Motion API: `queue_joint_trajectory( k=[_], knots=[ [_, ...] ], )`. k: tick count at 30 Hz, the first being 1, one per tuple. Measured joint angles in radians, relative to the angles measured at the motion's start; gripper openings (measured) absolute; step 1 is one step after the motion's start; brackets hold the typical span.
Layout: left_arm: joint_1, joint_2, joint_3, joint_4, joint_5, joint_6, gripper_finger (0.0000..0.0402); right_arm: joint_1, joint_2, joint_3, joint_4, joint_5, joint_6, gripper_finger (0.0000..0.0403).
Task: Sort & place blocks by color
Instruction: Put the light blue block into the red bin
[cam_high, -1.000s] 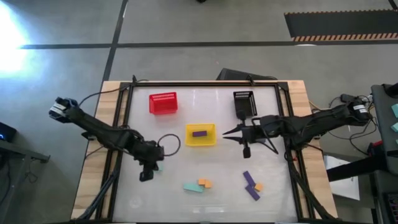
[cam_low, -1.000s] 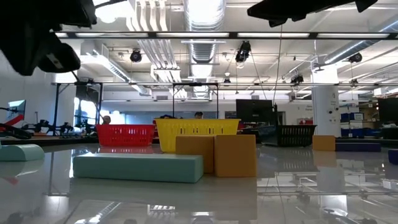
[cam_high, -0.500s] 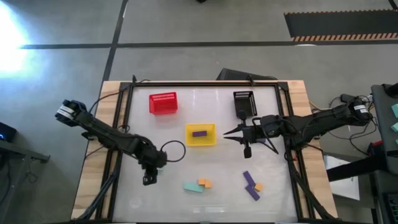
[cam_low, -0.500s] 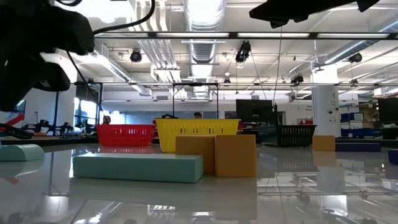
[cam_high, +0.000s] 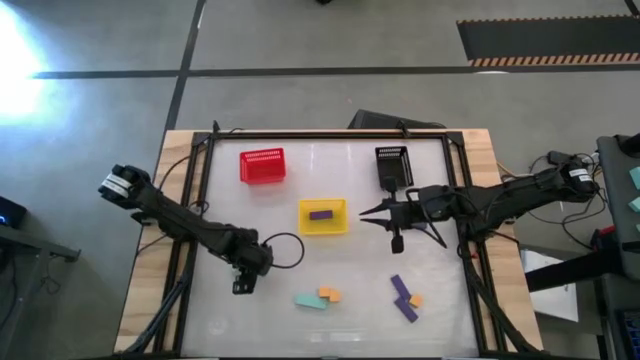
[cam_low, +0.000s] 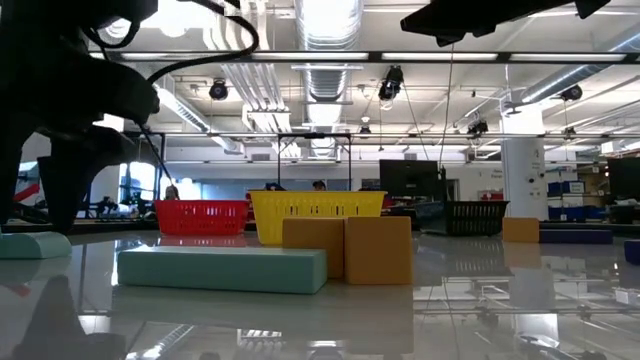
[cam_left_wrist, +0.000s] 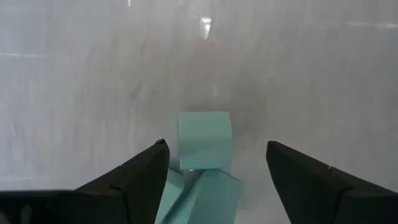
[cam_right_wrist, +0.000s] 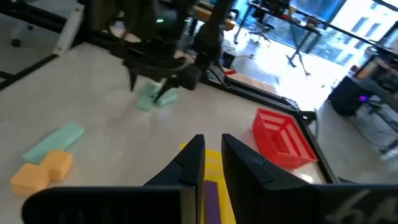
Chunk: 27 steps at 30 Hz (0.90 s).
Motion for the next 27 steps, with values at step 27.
queue_joint_trajectory(
  k=[27],
  knots=[
    [-0.005,0.088,0.007,0.001,-0.055,-0.001,0.012,0.0,0.0,0.0,-0.027,0.065,0.013,0.0043]
  ],
)
